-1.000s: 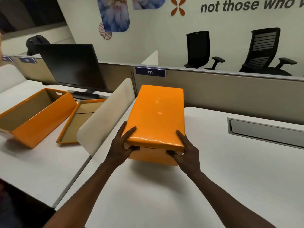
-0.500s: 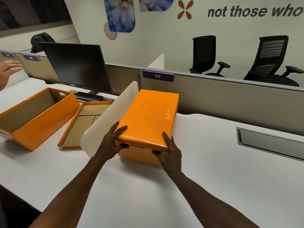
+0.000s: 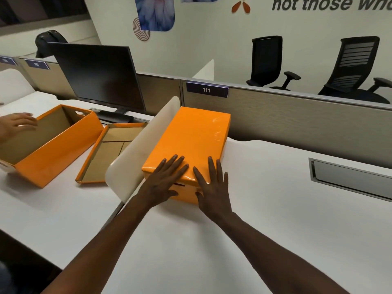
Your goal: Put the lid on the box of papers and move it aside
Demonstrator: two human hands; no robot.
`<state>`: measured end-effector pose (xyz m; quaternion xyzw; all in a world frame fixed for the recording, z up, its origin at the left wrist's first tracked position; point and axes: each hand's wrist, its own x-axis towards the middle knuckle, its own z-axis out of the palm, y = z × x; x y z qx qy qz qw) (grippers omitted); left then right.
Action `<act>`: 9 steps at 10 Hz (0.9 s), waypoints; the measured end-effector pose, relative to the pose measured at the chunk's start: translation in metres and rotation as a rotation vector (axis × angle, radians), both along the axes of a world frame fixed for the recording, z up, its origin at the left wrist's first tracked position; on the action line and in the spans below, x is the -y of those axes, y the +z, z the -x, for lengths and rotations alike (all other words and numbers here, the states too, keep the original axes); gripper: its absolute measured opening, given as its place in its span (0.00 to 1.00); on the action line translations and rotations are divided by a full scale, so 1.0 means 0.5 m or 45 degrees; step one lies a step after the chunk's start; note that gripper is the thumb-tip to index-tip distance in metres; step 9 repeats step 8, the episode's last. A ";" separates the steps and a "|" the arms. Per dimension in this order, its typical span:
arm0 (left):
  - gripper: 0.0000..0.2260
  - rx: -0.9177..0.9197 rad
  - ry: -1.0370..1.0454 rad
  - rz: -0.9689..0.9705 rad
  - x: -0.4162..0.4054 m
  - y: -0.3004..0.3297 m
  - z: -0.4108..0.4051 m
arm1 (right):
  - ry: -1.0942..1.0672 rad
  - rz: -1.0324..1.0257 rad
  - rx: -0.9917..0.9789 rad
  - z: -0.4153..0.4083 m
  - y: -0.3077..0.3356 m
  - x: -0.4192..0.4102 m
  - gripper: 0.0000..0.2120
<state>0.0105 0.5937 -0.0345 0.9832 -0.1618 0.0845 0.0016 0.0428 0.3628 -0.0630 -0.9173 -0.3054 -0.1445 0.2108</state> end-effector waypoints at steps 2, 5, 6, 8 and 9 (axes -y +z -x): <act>0.43 -0.025 0.064 0.077 0.011 -0.022 0.017 | 0.130 0.344 -0.024 0.005 -0.016 -0.009 0.46; 0.43 -0.043 0.106 0.062 -0.013 -0.031 0.034 | 0.317 0.395 -0.166 0.012 -0.005 -0.002 0.47; 0.45 -0.093 0.112 0.165 0.019 -0.016 0.022 | 0.302 0.244 -0.159 -0.013 0.020 0.059 0.46; 0.46 -0.051 0.096 0.288 0.125 0.045 -0.016 | -0.072 0.070 -0.102 -0.083 0.082 0.142 0.43; 0.46 -0.051 0.096 0.288 0.125 0.045 -0.016 | -0.072 0.070 -0.102 -0.083 0.082 0.142 0.43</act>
